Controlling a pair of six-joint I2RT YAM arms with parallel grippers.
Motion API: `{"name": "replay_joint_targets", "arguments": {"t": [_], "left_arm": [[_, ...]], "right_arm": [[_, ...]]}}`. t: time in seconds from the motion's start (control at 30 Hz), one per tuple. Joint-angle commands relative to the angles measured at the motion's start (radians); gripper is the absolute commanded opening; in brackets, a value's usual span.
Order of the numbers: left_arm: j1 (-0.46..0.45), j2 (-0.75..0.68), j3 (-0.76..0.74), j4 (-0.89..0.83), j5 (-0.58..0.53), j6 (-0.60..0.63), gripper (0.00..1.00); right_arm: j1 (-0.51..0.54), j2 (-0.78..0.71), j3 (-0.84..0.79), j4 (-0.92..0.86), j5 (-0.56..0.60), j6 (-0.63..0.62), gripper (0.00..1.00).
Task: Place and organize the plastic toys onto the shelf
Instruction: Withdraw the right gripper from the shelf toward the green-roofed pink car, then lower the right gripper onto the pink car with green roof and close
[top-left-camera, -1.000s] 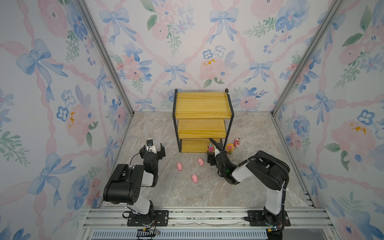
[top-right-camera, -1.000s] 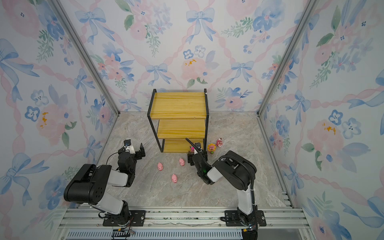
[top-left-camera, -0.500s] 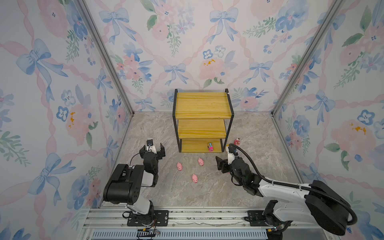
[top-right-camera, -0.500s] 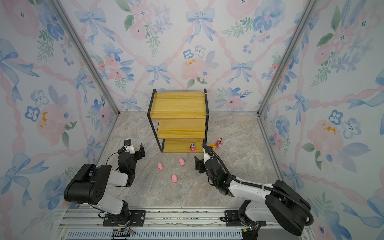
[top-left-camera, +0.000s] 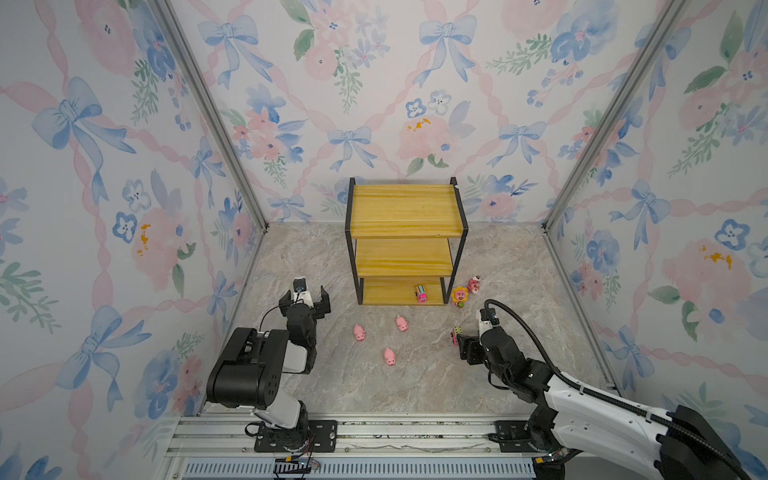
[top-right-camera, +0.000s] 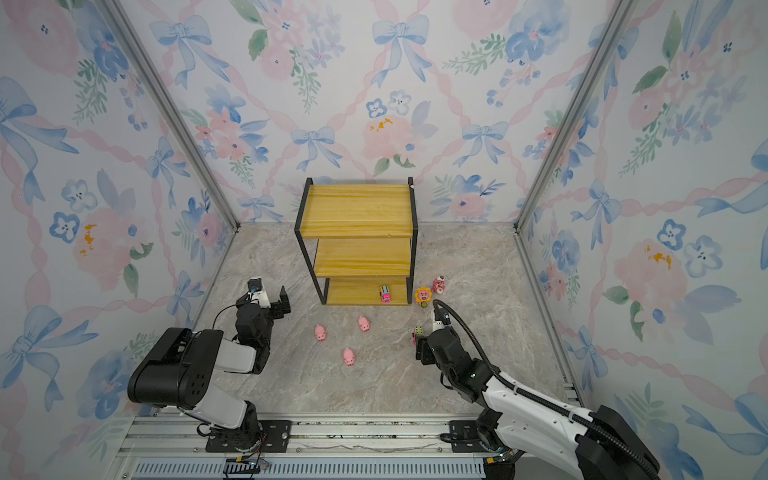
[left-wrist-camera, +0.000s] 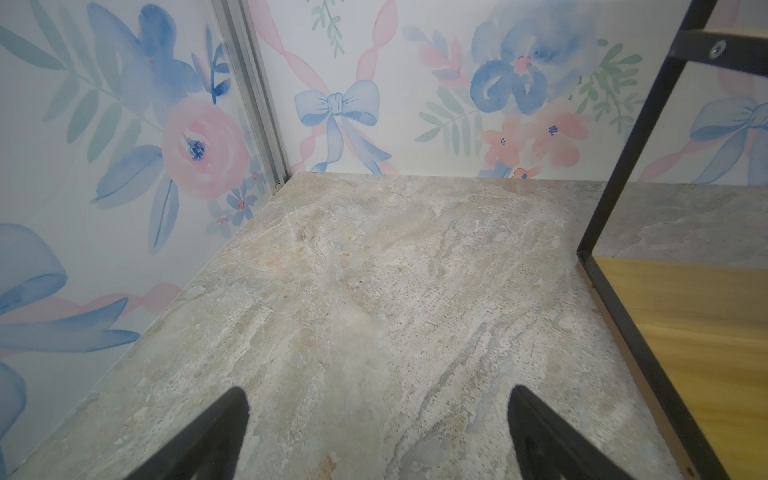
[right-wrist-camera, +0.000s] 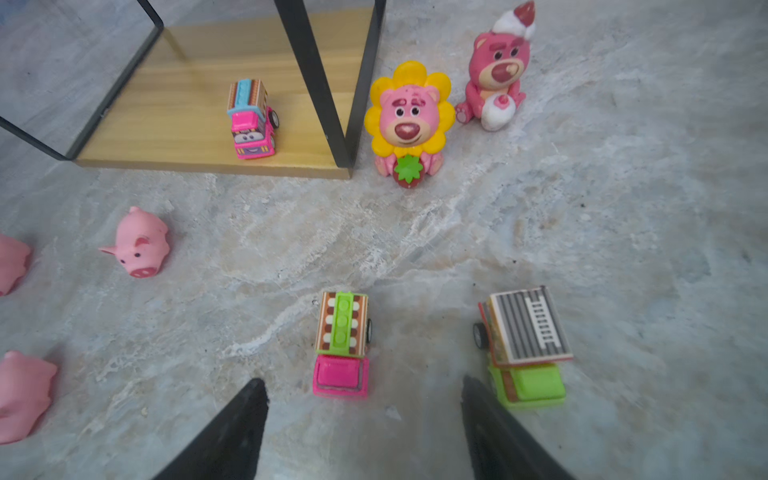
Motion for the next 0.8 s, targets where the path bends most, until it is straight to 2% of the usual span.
{"name": "replay_joint_targets", "arguments": {"t": [0.0, 0.13, 0.77], "left_arm": [[-0.003, 0.002, -0.010, 0.012, 0.000, -0.002, 0.98], [-0.003, 0.002, -0.010, 0.012, 0.001, -0.001, 0.98], [-0.003, 0.002, -0.009, 0.012, 0.000, -0.001, 0.98]], "right_arm": [[-0.006, 0.083, 0.013, 0.005, -0.016, 0.046, 0.74], [0.002, 0.151, 0.014, 0.082, -0.013, 0.045, 0.73], [-0.006, 0.335, 0.049, 0.227, -0.030, 0.021, 0.70]]}}
